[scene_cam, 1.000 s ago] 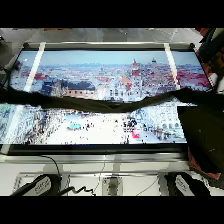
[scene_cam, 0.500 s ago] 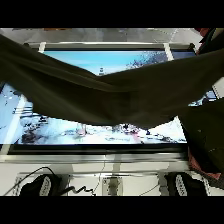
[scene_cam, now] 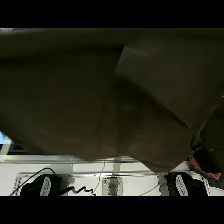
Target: Fold the clothes and pants, and hang the long-sleeved shirts on hangers.
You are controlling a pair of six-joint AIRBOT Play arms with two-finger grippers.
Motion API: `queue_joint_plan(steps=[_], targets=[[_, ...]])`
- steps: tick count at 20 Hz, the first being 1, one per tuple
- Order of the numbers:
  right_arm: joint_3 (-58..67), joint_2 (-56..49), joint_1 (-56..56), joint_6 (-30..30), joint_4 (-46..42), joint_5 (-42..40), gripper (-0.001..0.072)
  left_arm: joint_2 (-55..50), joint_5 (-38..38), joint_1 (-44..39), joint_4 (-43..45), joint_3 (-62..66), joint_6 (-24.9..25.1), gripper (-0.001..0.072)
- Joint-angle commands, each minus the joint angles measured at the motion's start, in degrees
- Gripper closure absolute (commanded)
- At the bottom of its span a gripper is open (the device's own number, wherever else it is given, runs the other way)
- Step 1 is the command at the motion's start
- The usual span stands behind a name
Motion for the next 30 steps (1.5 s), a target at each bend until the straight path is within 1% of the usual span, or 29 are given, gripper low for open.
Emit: queue_joint_plan(steps=[1,2,3,4,5,7,9,12,14,15,17,20,21,23,25,26,28,30], targets=[[-1.4,-15.2,1.3,2.6,-2.2,13.1,0.0695,-11.3,-11.0,-1.7,-12.9,-7.3,-0.4,0.0696],[-2.1,-20.4,2.6,3.0,-2.4,15.8,0.0695,-16.1,-10.4,-3.5,-15.0,-10.4,3.5,0.0697],[-2.8,-26.0,4.1,3.0,-2.4,17.3,0.0695,-21.2,-9.4,-5.7,-14.8,-12.5,6.8,0.0696],[-3.2,-31.0,5.5,3.0,-2.6,17.7,0.0695,-26.3,-8.5,-7.1,-14.9,-13.6,10.3,0.0696],[-3.5,-36.2,7.0,2.9,-2.6,17.2,0.0694,-32.0,-7.3,-8.4,-14.9,-13.8,12.6,0.0696],[-3.5,-45.4,9.2,2.9,-2.8,13.5,0.0694,-41.7,-1.3,-10.4,-15.0,-13.8,13.2,0.0696],[-3.5,-53.0,10.5,2.9,-2.8,5.4,0.0694,-49.5,7.3,-11.1,-16.6,-13.8,13.2,0.0696],[-3.5,-60.2,10.7,3.7,-2.7,-7.3,0.0694,-56.3,20.3,-11.2,-26.7,-13.8,13.2,0.0696],[-3.5,-62.4,10.7,4.0,-2.9,-11.1,0.0695,-58.5,25.5,-11.2,-33.5,-13.8,13.3,0.0695],[-3.5,-62.7,10.7,4.1,-3.6,-11.3,0.0695,-59.0,25.7,-11.2,-33.9,-13.8,13.2,0.0696],[-3.4,-62.7,10.5,4.1,-5.7,-8.1,0.0695,-59.1,21.5,-11.2,-31.7,-13.8,13.2,0.0696],[-3.4,-62.6,9.4,4.0,-8.8,1.8,0.0695,-58.6,11.8,-9.8,-26.5,-13.7,13.2,0.0697],[-3.4,-62.6,8.7,4.1,-10.3,5.1,0.0695,-58.5,9.7,-9.2,-25.2,-13.7,13.2,0.0697],[-3.4,-62.6,7.2,4.6,-14.1,11.3,0.0695,-58.5,6.7,-8.7,-23.2,-13.7,13.2,0.0697],[-3.4,-62.6,6.6,7.0,-18.9,17.2,0.0695,-58.5,4.4,-8.7,-20.5,-13.7,13.2,0.0696],[-3.4,-62.6,6.5,7.1,-20.7,19.9,0.0695,-58.5,3.3,-8.7,-19.7,-13.7,13.2,0.0697],[-3.4,-62.6,6.5,7.0,-21.0,24.5,0.0695,-58.5,0.5,-8.2,-18.6,-13.4,13.2,0.0698],[-3.4,-62.6,6.5,7.0,-21.3,26.8,0.0695,-58.5,-2.7,-7.6,-18.6,-12.7,13.2,0.0697]])
